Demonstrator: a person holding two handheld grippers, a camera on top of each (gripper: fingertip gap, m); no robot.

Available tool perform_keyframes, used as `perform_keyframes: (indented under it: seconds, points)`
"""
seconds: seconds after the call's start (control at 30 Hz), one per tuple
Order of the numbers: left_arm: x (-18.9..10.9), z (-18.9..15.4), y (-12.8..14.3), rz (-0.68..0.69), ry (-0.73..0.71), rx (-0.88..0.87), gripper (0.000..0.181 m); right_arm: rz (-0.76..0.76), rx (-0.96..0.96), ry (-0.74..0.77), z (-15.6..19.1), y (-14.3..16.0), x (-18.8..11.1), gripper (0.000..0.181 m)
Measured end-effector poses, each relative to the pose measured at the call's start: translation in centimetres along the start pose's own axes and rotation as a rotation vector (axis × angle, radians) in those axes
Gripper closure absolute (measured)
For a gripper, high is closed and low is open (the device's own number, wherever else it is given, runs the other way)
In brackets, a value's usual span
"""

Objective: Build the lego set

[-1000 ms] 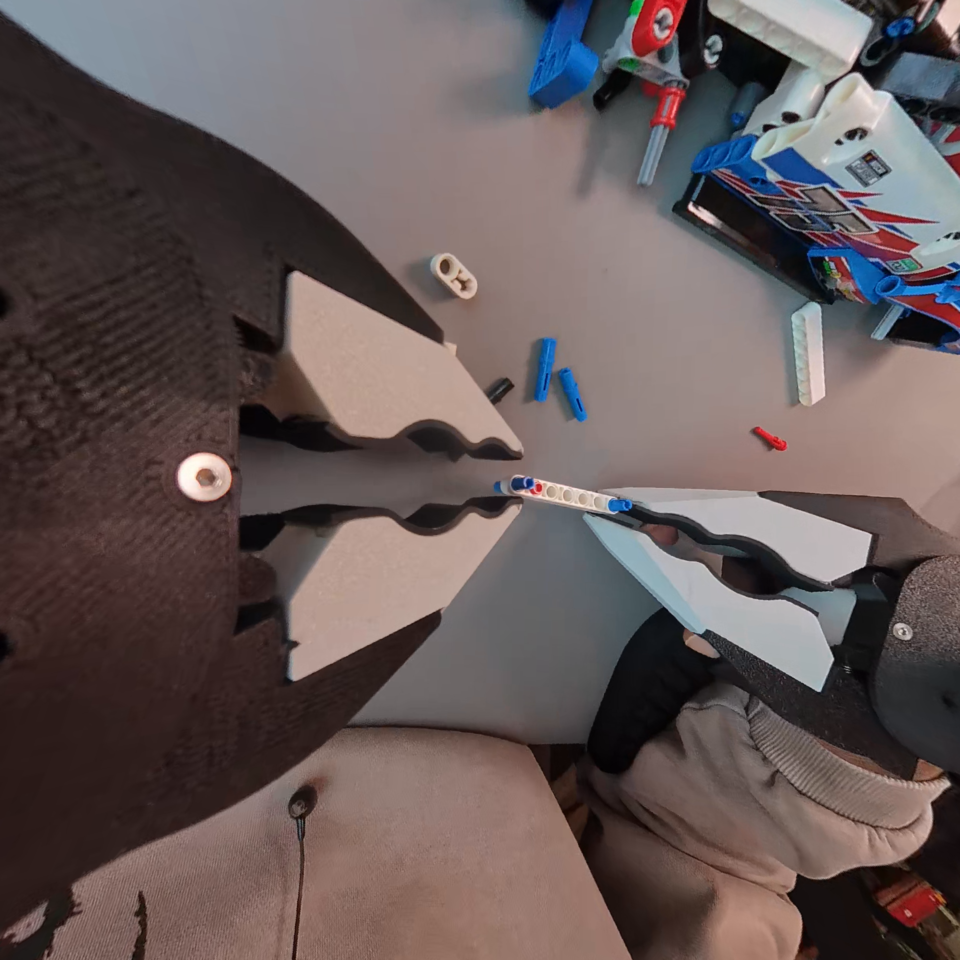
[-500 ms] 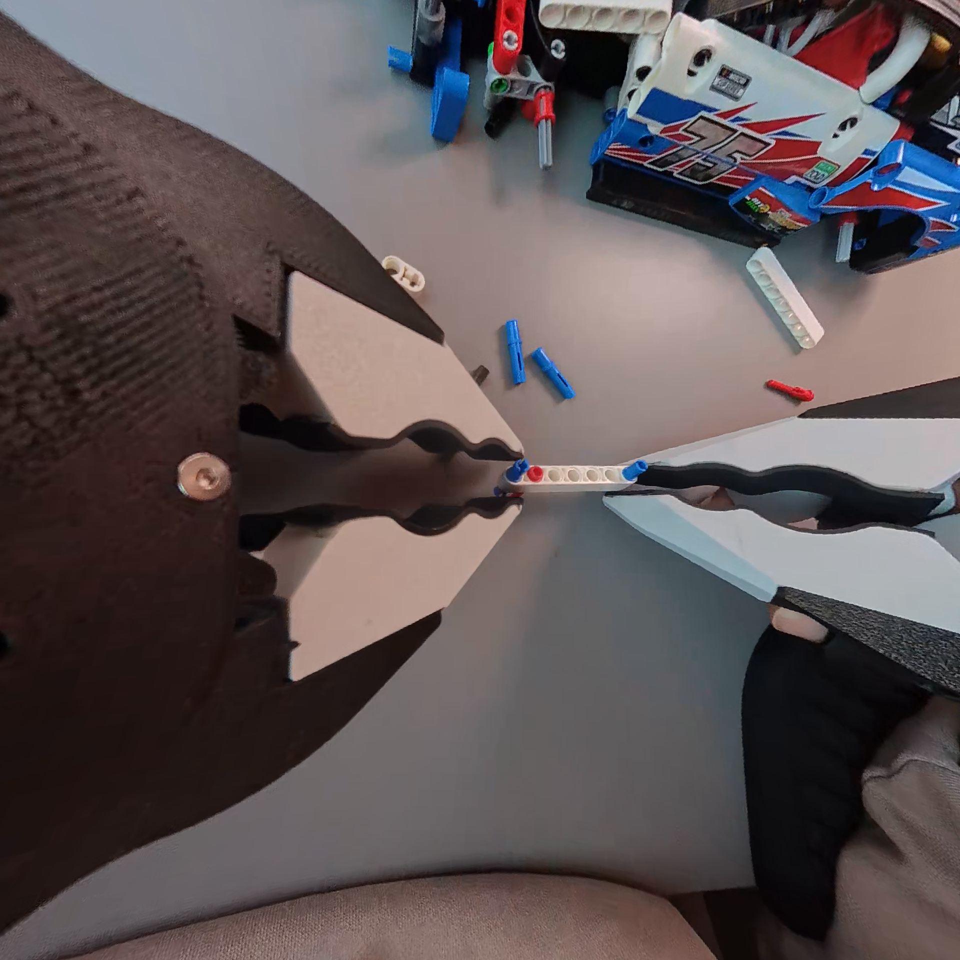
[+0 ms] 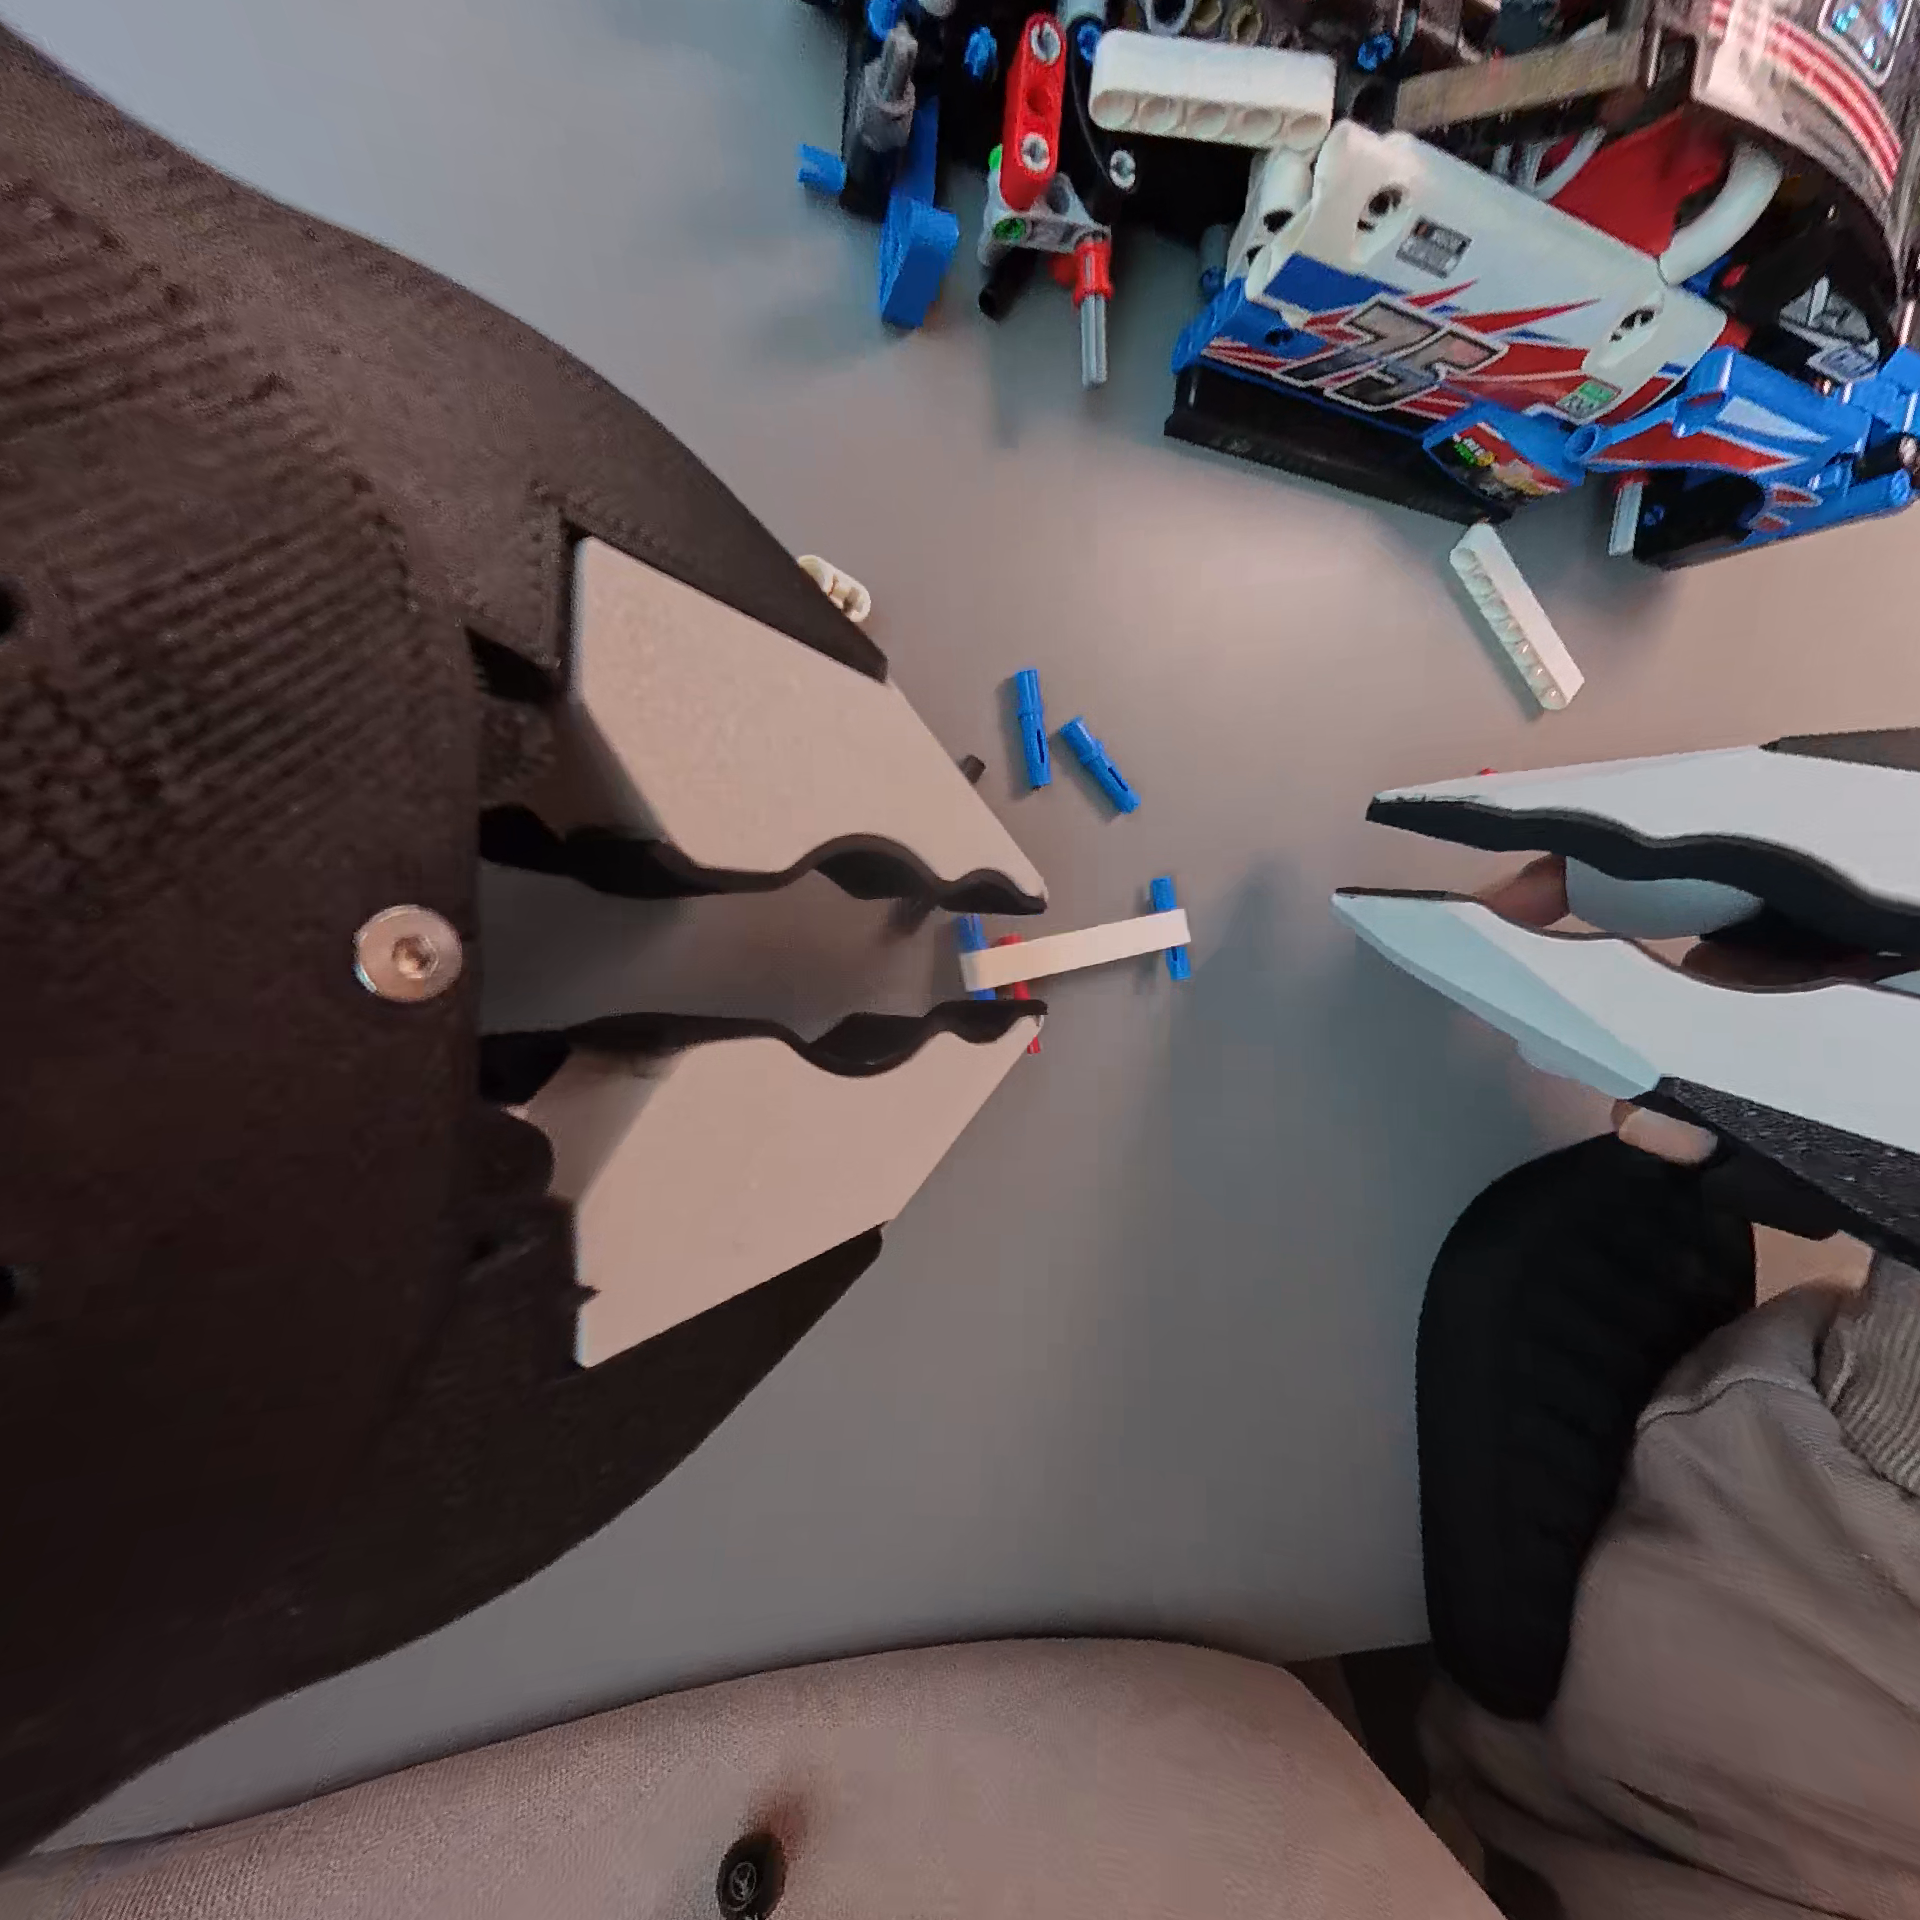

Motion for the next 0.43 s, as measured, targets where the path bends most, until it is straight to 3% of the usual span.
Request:
perform_keyframes:
  seconds: [0.03, 0.23, 0.43]
  points:
    - [-0.3, 0.2, 0.0, -0.015, 0.001, -0.012, 0.167, 0.009, -0.003, 0.015, -0.2, 0.2, 0.1, 0.164]
    - [-1.7, 2.6, 1.2, 0.056, -0.125, -0.071, 0.168, -0.030, -0.060, 0.071, 0.0, -0.5, 0.7, 0.170]
    - [-1.2, 2.3, 2.0, 0.123, -0.077, -0.074, 0.167, -0.072, -0.085, 0.098, 0.2, -1.2, 1.1, 0.172]
Point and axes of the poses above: each gripper's, where its closed fingertips meet, x out along the fingers, y out of its underside, z = x × y across the jaws, the point moved 7 cm from there along -x, back along the fingers, and after that the axes turned 11 degrees about z, right-handed, at the moved point
